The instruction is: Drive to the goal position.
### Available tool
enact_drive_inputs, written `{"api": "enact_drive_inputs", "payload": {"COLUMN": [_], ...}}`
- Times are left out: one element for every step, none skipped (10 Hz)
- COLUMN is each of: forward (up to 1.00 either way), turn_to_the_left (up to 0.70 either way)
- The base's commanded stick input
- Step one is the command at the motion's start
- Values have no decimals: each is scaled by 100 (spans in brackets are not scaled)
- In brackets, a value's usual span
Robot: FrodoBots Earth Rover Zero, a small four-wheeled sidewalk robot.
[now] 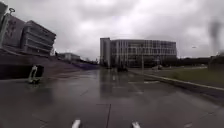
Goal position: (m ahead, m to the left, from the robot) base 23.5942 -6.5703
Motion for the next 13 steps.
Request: {"api": "enact_drive_inputs", "payload": {"forward": [100, 100, 100, 100, 100, 100, 100, 100, 100, 100, 100, 100, 100], "turn_to_the_left": [0, 0, 0, 0, 0, 0, 0, 0, 0, 0, 0, 0, 0]}}
